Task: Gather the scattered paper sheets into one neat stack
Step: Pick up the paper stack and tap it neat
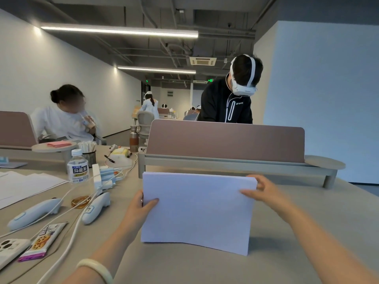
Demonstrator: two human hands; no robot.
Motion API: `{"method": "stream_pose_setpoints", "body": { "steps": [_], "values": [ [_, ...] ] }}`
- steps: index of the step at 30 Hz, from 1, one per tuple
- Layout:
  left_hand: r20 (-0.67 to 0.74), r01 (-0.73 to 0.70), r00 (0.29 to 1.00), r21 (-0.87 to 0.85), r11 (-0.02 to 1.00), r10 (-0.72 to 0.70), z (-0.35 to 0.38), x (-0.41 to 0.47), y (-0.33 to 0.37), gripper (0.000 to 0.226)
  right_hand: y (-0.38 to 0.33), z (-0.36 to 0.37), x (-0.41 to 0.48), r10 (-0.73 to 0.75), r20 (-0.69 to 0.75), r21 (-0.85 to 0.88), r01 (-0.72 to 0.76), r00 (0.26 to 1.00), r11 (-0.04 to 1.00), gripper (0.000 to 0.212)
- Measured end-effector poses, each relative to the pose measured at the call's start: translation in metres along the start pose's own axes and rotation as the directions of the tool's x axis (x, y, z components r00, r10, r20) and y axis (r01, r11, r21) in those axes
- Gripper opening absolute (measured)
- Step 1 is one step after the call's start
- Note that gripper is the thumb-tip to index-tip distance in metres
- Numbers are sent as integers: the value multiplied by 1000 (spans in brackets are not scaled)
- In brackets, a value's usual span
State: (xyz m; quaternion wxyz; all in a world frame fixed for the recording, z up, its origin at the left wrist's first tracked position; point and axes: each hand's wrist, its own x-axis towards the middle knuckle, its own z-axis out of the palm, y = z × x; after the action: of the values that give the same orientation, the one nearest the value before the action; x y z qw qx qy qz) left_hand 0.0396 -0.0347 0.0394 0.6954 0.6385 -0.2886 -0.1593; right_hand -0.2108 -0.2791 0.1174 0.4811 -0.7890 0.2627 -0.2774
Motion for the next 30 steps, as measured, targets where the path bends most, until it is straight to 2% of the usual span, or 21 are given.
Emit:
{"method": "stream_pose_setpoints", "body": {
  "steps": [2,4,7,11,13,16,17,21,23,25,27,30],
  "values": [
    [-11,7,1000,3,1000,-7,2,1,-3,38,34,17,-7,65,60,124,-72,996,990,58],
    [-44,3,999,2,1000,-3,6,1,-3,32,56,42,-10,99,72,189,-111,992,976,45],
    [-97,-12,995,9,1000,13,10,0,3,30,63,57,-3,79,-48,305,-61,996,951,27],
    [-120,-42,992,14,999,43,9,-2,7,28,51,55,-1,29,-49,348,-10,998,938,20],
    [-117,-30,993,9,999,31,13,-8,1,29,57,60,-6,46,-46,339,-28,998,941,23],
    [-133,-30,991,-10,999,29,19,-14,-6,30,72,66,-15,67,-22,293,-58,997,954,46],
    [-136,-32,990,-13,999,30,20,-14,-5,30,76,67,-16,67,-20,282,-59,998,958,47],
    [-168,-37,985,-19,999,33,23,-12,-4,28,74,67,-9,69,-91,186,-51,993,981,20],
    [-177,-35,984,-43,998,27,25,-12,-4,26,62,58,0,46,-125,89,-35,991,995,20],
    [-160,-28,987,-59,998,19,25,-11,-4,29,36,40,9,5,-123,-45,-10,992,999,30],
    [-201,-20,980,-55,998,9,23,-11,2,45,2,18,17,-79,-80,-237,58,994,970,38],
    [-362,-37,929,105,994,73,17,-6,16,92,-57,-6,25,-225,45,-484,219,973,847,35]
  ]
}}
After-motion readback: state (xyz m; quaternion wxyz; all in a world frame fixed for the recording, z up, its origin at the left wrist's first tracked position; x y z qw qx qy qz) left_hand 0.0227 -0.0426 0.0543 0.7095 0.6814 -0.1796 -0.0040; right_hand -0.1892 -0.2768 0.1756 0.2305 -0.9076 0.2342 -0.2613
